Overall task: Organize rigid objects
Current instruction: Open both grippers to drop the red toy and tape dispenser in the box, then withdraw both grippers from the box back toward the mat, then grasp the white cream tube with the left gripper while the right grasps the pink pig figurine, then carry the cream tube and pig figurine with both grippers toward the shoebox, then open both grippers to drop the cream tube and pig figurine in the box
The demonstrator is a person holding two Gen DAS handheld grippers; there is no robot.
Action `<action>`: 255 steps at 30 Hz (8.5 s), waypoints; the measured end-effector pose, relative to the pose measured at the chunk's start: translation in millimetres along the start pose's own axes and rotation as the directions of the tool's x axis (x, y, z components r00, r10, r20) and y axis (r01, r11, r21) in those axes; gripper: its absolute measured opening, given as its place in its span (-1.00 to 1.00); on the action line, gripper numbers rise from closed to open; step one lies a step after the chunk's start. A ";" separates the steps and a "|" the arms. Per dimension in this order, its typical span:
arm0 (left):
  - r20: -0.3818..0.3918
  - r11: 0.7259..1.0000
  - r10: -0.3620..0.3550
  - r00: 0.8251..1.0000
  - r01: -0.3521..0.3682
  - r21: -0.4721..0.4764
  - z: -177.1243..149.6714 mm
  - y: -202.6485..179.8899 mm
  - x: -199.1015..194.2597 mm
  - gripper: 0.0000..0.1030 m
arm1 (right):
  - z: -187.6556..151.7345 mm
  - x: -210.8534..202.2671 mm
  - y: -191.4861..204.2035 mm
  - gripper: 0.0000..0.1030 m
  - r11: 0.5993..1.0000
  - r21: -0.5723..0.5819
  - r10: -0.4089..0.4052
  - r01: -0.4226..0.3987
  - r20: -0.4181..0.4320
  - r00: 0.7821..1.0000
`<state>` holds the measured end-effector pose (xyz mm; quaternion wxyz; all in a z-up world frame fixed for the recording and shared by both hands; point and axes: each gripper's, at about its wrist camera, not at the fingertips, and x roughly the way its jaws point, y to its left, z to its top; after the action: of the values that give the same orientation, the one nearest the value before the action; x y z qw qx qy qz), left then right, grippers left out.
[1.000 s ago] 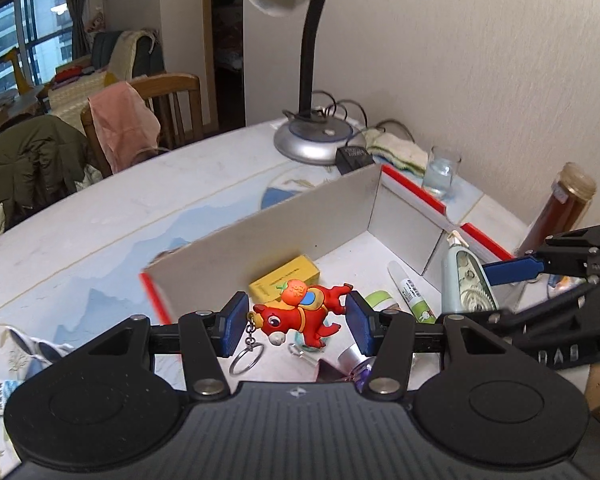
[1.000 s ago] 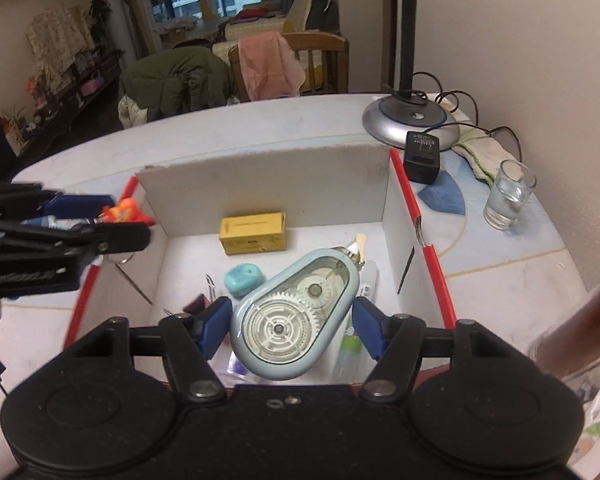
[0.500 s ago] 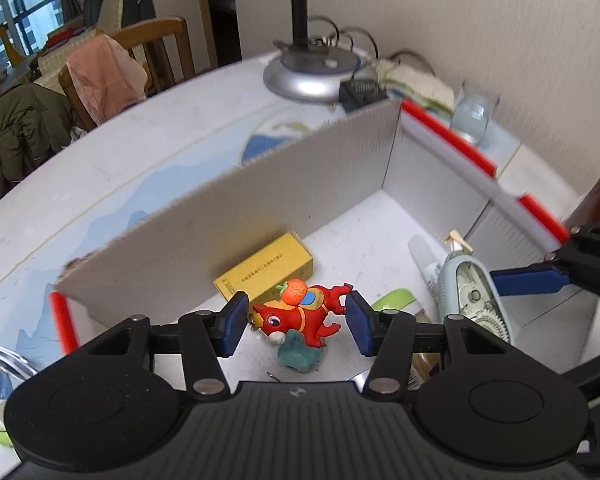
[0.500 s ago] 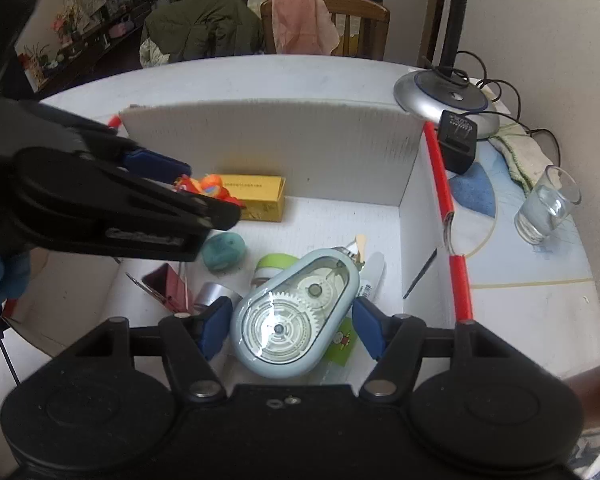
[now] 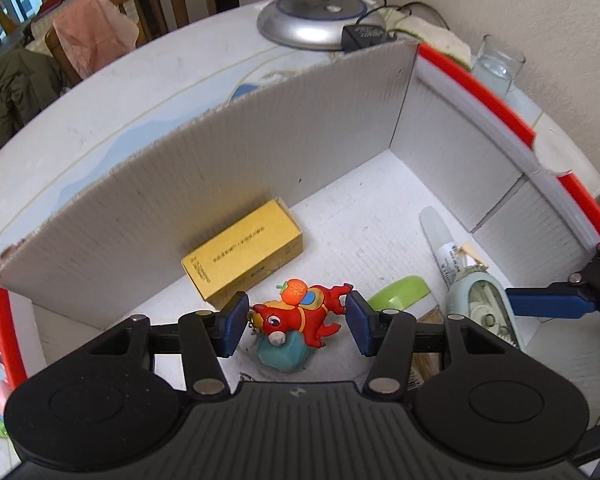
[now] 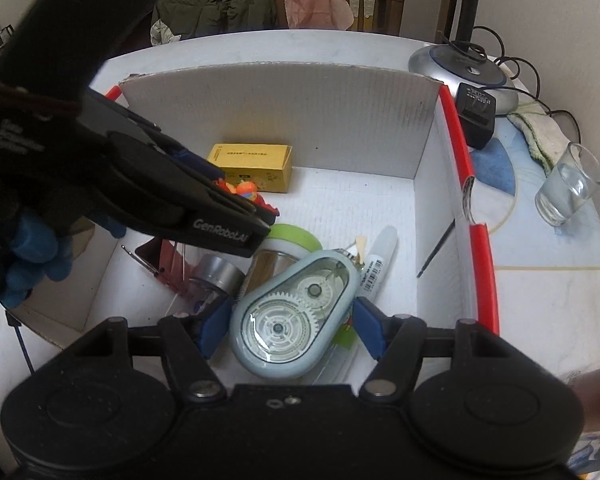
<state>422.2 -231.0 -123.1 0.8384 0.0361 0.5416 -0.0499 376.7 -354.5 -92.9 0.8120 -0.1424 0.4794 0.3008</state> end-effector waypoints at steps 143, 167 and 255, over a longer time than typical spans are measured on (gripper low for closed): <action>0.233 0.943 -0.217 0.948 0.142 0.303 -160.4 360.2 -31.8 0.13 | 131.4 158.3 266.5 0.49 1.000 -0.008 -0.008 0.007 -0.015 1.000; 0.251 0.980 -0.198 0.948 0.191 0.053 -184.1 373.0 -63.9 -0.30 | 109.4 103.8 270.8 -0.11 0.999 0.052 -0.016 0.011 0.097 0.995; 0.114 1.000 -0.015 0.993 0.014 0.007 -0.8 21.1 -16.6 -0.30 | 40.1 25.3 -14.9 -0.11 0.999 -0.022 0.036 -0.035 0.044 0.998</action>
<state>417.2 -209.3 -108.2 0.8675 0.0317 0.4928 -0.0596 422.8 -336.4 -95.6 0.8154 -0.1360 0.4606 0.3233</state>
